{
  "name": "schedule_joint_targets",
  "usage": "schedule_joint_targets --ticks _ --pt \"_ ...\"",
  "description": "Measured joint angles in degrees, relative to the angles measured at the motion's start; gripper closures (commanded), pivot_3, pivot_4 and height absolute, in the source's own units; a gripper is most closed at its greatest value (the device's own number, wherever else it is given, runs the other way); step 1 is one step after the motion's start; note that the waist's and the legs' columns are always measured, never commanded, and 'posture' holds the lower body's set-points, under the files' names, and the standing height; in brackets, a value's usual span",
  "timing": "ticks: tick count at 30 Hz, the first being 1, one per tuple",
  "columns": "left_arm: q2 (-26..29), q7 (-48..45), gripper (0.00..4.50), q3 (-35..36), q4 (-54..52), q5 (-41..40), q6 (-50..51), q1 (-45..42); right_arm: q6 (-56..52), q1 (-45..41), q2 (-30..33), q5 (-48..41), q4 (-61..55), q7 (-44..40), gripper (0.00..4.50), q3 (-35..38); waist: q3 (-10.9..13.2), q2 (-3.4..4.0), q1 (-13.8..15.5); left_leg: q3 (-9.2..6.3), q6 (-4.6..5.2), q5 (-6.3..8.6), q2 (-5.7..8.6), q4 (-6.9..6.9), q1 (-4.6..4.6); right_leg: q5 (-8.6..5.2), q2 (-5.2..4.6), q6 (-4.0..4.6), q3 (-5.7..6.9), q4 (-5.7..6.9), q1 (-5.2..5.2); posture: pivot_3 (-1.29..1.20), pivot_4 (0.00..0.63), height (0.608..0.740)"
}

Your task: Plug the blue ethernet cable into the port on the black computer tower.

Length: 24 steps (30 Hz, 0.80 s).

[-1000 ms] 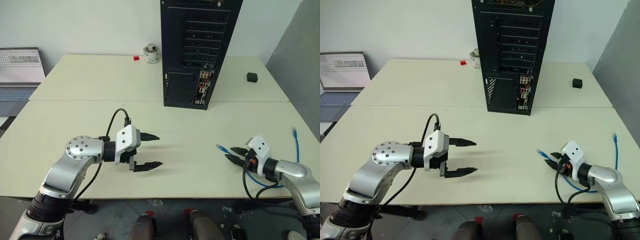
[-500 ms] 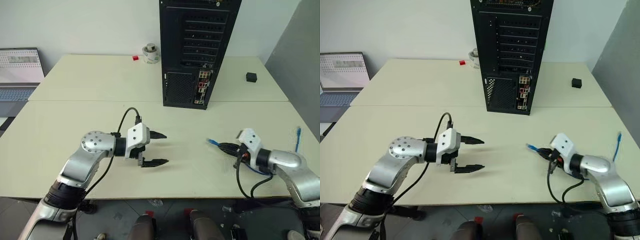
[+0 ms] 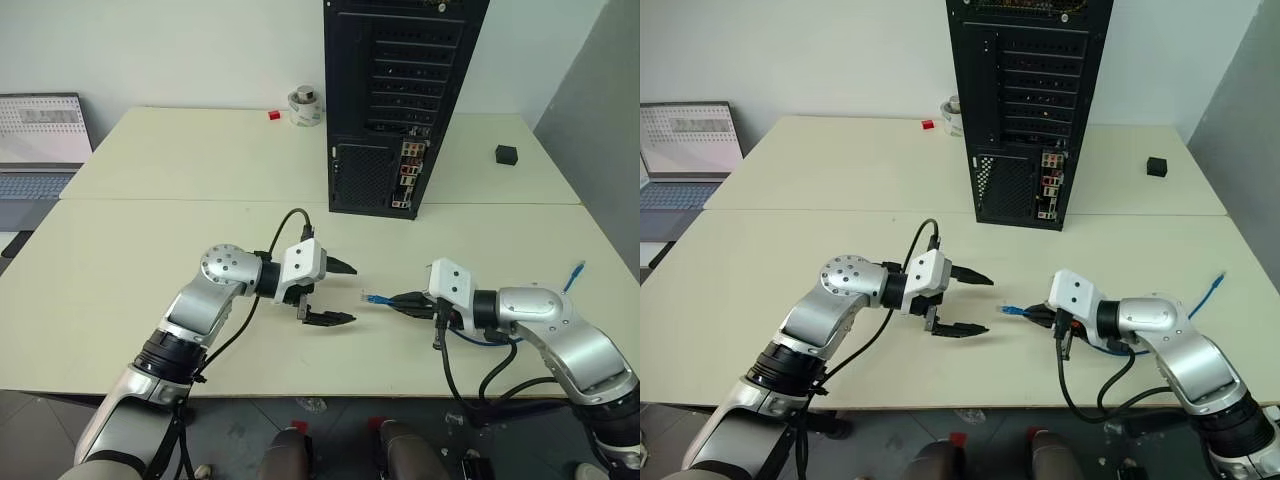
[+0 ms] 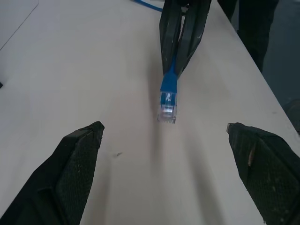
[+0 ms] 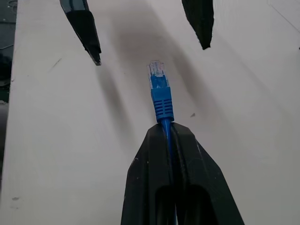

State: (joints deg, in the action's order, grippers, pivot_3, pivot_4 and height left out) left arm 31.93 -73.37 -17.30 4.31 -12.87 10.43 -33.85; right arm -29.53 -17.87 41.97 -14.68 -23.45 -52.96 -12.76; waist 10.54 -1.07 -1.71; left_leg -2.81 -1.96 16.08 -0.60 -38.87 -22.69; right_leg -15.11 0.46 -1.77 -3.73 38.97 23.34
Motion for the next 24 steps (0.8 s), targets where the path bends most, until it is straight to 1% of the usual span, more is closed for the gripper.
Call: schedule_joint_targets --ticks 2,6,9,11,12,13,17,18,19,21,22,24 --pt "-0.5 -0.7 0.00 -0.5 0.6 0.1 -0.3 -0.4 0.0 -1.2 -0.1 0.1 0.0 0.0 4.48 -0.5 0.0 0.00 0.0 -0.01 0.00 0.00 0.00 0.00 0.00 0.00 0.00 0.00 0.01 0.00 0.00 0.00 0.150 0.740" --pt "-0.7 -1.5 0.67 -0.6 1.2 0.4 -1.2 -0.9 0.0 -1.6 -0.4 0.1 0.0 0.0 4.50 -1.1 0.0 0.00 0.0 -0.02 0.00 0.00 0.00 0.00 0.00 0.00 0.00 0.00 0.02 0.00 0.00 0.00 0.150 0.740" --pt "-1.0 -1.7 1.38 -0.6 2.8 0.8 -2.2 -1.4 0.0 -1.9 -0.7 0.1 0.0 0.0 4.50 -2.0 0.0 0.00 0.0 -0.03 0.00 0.00 0.00 0.00 0.00 0.00 0.00 0.00 0.02 0.00 0.00 0.00 0.150 0.740" --pt "-1.3 -1.8 1.76 -0.6 3.2 0.9 -2.3 -1.4 0.0 -2.2 -0.8 0.1 0.0 0.0 4.50 -2.0 0.0 0.00 0.0 -0.04 0.00 0.00 0.00 0.00 0.00 0.00 0.00 0.00 0.02 0.00 0.00 0.00 0.150 0.740" --pt "-1.7 -1.8 2.13 -0.6 3.3 1.0 -2.5 -1.4 0.0 -2.6 -0.9 0.1 0.0 0.0 4.50 -2.1 0.0 0.00 0.0 -0.06 0.00 0.00 0.00 0.00 -0.01 0.00 0.00 0.00 0.02 0.00 0.00 0.00 0.150 0.740" --pt "-1.8 -1.9 2.17 -0.6 3.3 1.3 -2.6 -1.5 0.0 -2.7 -0.9 0.1 0.0 0.0 4.50 -2.1 0.0 0.00 0.0 -0.07 0.00 0.00 0.00 0.00 0.00 0.00 0.00 0.00 0.02 0.00 0.00 0.00 0.150 0.740" --pt "-2.0 -2.0 3.20 -0.6 3.6 1.9 -3.2 -1.5 0.0 -3.0 -1.5 0.2 0.0 0.0 4.50 -2.6 0.0 0.00 0.0 -0.08 0.00 0.00 0.00 0.00 0.00 0.00 0.00 0.00 0.03 0.01 0.00 0.00 0.150 0.740" --pt "-2.0 -2.0 3.32 -0.6 3.7 2.0 -3.2 -1.5 0.0 -3.0 -1.6 0.2 0.0 0.0 4.50 -2.8 0.0 0.00 0.0 -0.08 0.00 0.00 0.00 0.00 0.00 0.00 0.00 0.00 0.03 0.00 0.00 0.00 0.150 0.740" --pt "-2.0 -2.0 3.63 -0.6 3.9 2.0 -3.2 -1.5 0.0 -3.0 -1.6 0.2 0.0 0.0 4.50 -3.0 0.0 0.00 0.0 -0.08 0.00 0.00 0.00 0.00 0.00 0.00 0.00 0.00 0.03 0.00 0.00 0.00 0.150 0.740" --pt "-2.0 -2.1 4.10 -0.6 4.3 2.1 -3.2 -1.5 0.0 -3.1 -1.6 0.6 0.0 0.0 4.50 -3.1 0.0 0.00 0.0 -0.09 0.00 0.00 0.00 0.00 0.00 0.00 0.00 0.00 0.03 0.00 0.00 0.00 0.150 0.740" --pt "-2.0 -2.1 4.21 -0.6 4.3 2.1 -3.2 -1.5 0.0 -3.2 -1.6 0.7 0.0 0.0 4.50 -3.1 0.0 0.00 0.0 -0.09 0.00 0.00 0.00 0.00 0.00 0.00 0.00 0.00 0.03 0.00 0.00 0.00 0.150 0.740" --pt "-2.1 -2.0 4.22 -0.6 4.3 2.3 -3.4 -1.5 0.0 -3.2 -1.6 0.9 0.0 0.0 4.50 -3.2 0.0 0.00 0.0 -0.09 0.00 0.00 0.00 0.00 0.00 0.00 0.00 0.00 0.03 0.01 0.00 0.00 0.150 0.740"
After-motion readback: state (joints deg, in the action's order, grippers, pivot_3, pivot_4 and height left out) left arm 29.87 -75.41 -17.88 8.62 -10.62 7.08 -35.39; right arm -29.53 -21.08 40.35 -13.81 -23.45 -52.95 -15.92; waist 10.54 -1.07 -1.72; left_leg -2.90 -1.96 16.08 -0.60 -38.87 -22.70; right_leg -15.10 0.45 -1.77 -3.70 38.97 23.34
